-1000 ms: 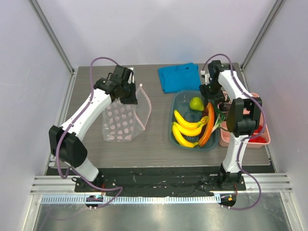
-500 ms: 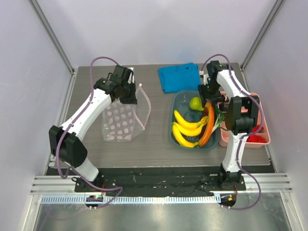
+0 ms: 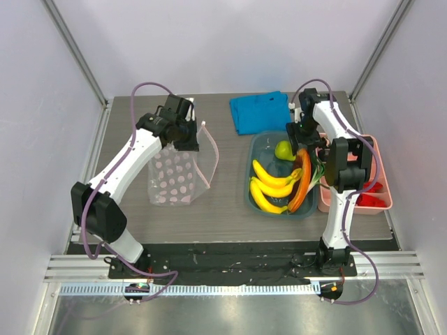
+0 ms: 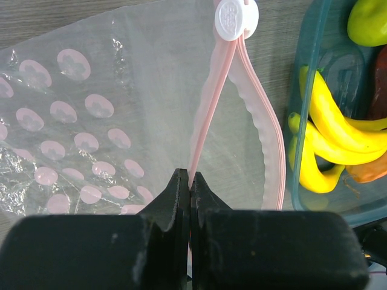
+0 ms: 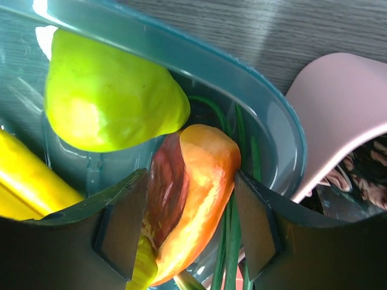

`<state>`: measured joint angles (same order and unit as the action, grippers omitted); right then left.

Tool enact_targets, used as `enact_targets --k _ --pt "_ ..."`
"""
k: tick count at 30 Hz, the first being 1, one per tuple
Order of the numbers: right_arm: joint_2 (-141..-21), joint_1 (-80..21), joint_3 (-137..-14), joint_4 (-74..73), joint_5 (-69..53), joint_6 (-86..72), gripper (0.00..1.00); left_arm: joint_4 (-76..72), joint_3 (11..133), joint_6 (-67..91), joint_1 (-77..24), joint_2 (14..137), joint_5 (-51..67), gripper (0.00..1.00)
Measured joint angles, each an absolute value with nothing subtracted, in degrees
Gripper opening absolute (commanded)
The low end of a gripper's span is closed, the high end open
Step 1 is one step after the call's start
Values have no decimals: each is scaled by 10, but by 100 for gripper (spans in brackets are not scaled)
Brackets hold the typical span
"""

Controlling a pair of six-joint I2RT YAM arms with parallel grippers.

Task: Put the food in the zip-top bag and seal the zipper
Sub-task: Pick up the fake food from the bin.

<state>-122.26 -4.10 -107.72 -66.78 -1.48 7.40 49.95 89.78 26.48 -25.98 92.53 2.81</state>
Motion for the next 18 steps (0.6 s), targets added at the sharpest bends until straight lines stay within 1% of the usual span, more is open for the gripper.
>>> enact_targets --k 6,10,11,12,14,16,18 --pt "-1230 -43 -1077 -667 -12 70 74 500 898 265 -260 925 27 0" --pt "-1230 -44 -1077 -666 -12 66 75 500 898 265 -260 926 27 0" --pt "-1230 -44 -1077 -666 -11 64 77 500 898 265 -260 927 27 0" --pt "-1230 -44 -1077 -665 -10 62 84 500 898 265 -260 928 27 0" --pt "-1230 -44 -1077 -664 -6 55 90 500 898 265 -260 929 27 0" --pt "-1230 -46 -1077 -664 2 53 90 500 898 265 -260 930 27 0" --pt "-1230 -47 -1077 -663 11 48 85 500 899 265 -260 930 27 0"
